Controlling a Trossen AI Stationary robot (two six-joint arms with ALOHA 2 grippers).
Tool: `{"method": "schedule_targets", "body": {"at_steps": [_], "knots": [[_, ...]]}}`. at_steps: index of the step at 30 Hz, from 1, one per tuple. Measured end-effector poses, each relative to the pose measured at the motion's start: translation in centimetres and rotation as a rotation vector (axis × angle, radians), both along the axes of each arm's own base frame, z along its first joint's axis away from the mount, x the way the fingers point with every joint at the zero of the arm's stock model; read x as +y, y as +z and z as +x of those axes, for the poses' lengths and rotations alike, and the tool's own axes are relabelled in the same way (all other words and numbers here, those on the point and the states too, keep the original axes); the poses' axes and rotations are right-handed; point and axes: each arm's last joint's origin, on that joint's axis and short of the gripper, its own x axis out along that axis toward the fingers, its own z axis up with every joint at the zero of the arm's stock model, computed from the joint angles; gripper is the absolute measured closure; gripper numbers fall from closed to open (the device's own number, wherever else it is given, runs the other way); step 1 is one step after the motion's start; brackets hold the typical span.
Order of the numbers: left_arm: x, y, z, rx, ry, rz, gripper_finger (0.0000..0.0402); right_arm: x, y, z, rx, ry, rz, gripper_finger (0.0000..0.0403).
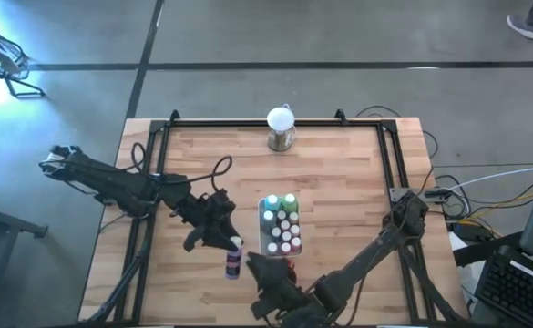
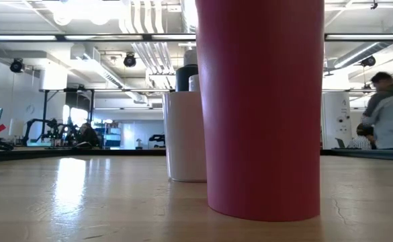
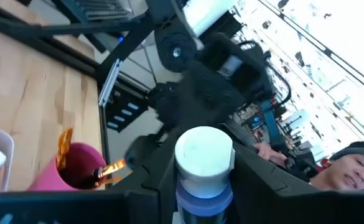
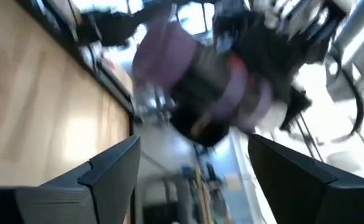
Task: Pick & Place Paint Supplies
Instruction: Put the purple paint bottle into the white bin
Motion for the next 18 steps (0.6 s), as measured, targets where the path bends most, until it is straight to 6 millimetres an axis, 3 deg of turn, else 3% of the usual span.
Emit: {"method": "schedule_targets", "body": {"at_steps": [6,11,14,18], "knots": [[0.3,0.7,-0.7,-0.074,0.032,0.059,0.0279,-0.8,-0.2,-1.1,-0.044,-0.175,-0.026,0.0104],[0.3,1.1,-1.1,-0.158,0.066,0.153,0.0279,-2.2,2.2,-3.2,-0.19,-0.173,0.119,0.0116],[0.1,1.2,-1.3,-0.202,0.082,0.216,0.0279,-3.7,3.7,-4.8,-0.255,-0.127,0.287,0.0127],[-0.1,1.2,-1.3,-0.253,0.126,0.311,0.0277,-6.6,5.6,-7.3,-0.224,-0.098,0.652,0.0141]]}}
